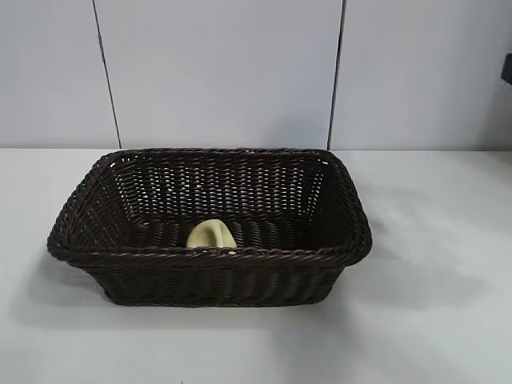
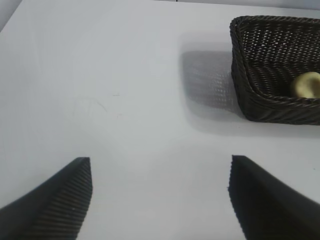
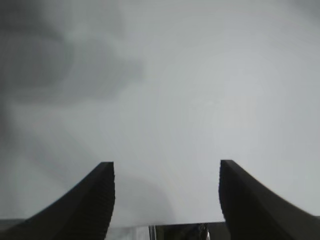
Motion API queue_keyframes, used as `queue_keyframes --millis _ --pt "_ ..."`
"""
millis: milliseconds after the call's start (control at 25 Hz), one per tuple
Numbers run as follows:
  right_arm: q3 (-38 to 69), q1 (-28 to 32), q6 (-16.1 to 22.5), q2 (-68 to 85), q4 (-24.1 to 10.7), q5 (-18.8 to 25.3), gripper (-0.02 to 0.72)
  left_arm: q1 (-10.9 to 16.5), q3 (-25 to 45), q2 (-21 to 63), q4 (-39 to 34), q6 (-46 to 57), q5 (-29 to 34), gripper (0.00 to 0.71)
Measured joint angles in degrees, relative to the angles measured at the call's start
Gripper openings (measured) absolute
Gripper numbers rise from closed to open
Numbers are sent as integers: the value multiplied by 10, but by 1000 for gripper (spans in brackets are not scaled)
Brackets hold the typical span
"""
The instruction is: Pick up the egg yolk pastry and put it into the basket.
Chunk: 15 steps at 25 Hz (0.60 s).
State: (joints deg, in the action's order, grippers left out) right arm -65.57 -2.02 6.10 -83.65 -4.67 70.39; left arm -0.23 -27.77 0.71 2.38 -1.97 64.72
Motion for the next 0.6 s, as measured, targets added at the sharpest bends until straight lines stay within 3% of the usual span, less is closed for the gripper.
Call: queue_keyframes --millis 160,600 --pt "97 0 -2 103 4 -2 445 0 0 0 0 0 0 553" --pt "345 0 -2 418 7 -76 445 0 0 0 0 0 0 553"
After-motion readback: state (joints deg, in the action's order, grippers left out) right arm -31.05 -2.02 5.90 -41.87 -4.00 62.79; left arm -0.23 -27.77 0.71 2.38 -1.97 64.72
